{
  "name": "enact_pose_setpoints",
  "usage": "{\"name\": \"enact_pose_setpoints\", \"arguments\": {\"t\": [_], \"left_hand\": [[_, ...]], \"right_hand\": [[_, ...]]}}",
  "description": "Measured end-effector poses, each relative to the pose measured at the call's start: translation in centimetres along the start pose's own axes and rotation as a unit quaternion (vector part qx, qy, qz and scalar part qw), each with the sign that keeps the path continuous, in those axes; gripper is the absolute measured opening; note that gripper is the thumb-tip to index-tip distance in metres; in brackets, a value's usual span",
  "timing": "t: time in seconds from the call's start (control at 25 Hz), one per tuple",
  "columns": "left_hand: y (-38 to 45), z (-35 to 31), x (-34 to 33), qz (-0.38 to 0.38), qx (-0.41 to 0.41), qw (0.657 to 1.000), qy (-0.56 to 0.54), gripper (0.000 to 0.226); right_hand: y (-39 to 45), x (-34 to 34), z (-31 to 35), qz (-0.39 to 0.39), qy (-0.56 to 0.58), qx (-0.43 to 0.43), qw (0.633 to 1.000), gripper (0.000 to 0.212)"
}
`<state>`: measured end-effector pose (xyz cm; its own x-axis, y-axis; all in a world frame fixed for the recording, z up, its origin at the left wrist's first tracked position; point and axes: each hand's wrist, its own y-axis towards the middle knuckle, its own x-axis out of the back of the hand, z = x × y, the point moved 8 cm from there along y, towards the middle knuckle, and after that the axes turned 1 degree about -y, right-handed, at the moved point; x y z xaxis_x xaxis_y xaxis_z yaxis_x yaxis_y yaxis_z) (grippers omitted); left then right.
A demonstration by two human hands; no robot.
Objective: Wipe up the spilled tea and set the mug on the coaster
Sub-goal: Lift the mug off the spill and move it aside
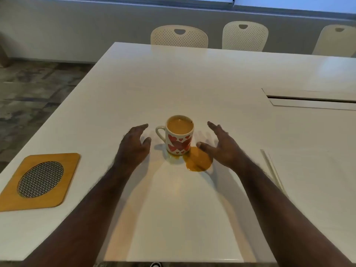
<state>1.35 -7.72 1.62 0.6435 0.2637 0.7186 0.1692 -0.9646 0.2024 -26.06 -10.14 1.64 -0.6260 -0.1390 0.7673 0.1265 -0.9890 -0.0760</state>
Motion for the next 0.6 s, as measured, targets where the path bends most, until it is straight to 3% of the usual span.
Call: {"name": "enact_pose_setpoints", "arguments": {"t": [0.12, 0.36, 0.6], "left_hand": [[0.9, -0.6, -0.2, 0.007, 0.019, 0.997, -0.074, 0.049], [1.7, -1.6, -1.1, 0.039, 0.007, 0.989, -0.145, 0.033], [2.9, -0.9, -1.5, 0.043, 0.019, 0.981, -0.186, 0.02]], "right_hand": [[1.1, -2.1, 2.7, 0.07, 0.033, 0.036, 0.996, 0.116], [2.5, -4.3, 3.7, 0.078, 0.107, 0.056, 0.99, 0.099], [2.8, -4.6, 3.8, 0.062, 0.12, 0.058, 0.989, 0.095]]}}
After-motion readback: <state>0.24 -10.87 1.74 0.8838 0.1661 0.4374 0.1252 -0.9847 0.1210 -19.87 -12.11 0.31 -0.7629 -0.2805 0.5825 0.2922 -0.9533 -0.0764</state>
